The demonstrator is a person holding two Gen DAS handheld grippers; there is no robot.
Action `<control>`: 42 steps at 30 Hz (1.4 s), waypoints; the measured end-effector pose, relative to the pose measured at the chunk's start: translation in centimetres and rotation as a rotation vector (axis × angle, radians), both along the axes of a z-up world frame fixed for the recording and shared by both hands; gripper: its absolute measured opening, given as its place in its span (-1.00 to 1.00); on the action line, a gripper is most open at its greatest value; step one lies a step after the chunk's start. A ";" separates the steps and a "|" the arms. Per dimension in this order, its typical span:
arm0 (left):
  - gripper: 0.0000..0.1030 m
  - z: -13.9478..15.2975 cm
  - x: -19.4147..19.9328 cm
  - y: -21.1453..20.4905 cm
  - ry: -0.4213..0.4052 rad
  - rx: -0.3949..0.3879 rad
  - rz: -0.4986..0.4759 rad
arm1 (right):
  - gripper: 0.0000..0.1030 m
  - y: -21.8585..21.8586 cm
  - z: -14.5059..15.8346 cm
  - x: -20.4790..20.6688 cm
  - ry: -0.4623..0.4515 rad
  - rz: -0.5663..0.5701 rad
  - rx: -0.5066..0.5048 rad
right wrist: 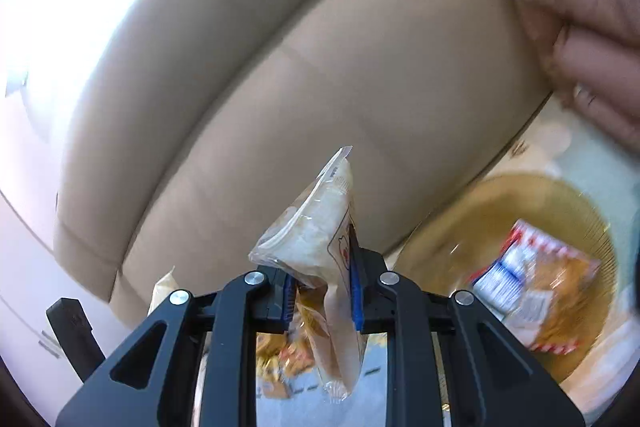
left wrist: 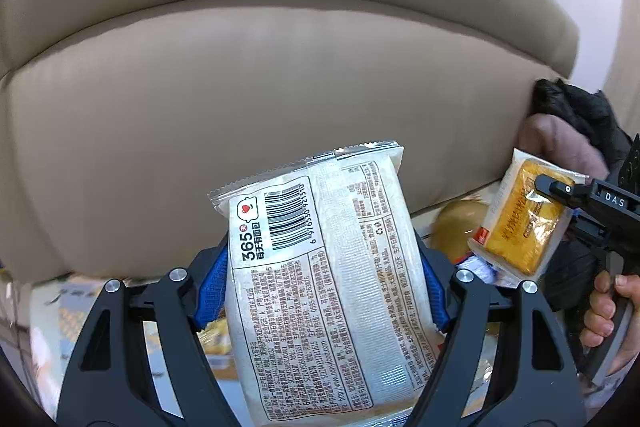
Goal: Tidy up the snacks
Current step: 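Carry both packs to the gold plate and open both grippers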
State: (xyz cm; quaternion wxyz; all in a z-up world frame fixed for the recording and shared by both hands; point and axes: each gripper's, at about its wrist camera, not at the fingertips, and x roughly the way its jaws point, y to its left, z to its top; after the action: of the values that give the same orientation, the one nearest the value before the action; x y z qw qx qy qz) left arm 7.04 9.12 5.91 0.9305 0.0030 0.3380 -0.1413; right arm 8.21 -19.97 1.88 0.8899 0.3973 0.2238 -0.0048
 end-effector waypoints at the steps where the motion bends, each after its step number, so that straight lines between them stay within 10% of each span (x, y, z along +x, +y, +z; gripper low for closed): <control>1: 0.49 0.1 0.4 -0.4 -0.001 0.005 -0.028 | -0.61 -0.6 0.1 -0.3 -0.003 -0.013 0.002; 20: 0.48 -0.9 0.9 -9.2 0.067 -0.012 -0.322 | -0.54 -6.1 -3.1 0.8 0.081 -0.028 0.101; 23: 0.53 -2.0 1.4 -12.1 0.067 0.002 -0.376 | 0.49 -5.9 -3.4 1.2 0.296 -0.193 -0.120; 26: 0.94 -4.8 2.0 -14.9 0.153 0.118 -0.429 | 0.73 -5.6 -2.4 0.0 0.243 -0.259 -0.199; 42: 0.94 -8.1 4.6 -10.2 0.226 0.141 -0.227 | 0.74 -1.8 -0.5 1.8 0.229 -0.147 -0.238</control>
State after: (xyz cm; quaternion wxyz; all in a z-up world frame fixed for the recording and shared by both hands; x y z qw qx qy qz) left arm 11.61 -1.07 -2.23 0.8620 0.0906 0.4471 -0.2209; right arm 10.04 -21.75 1.37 0.8966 0.3015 0.2920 -0.1413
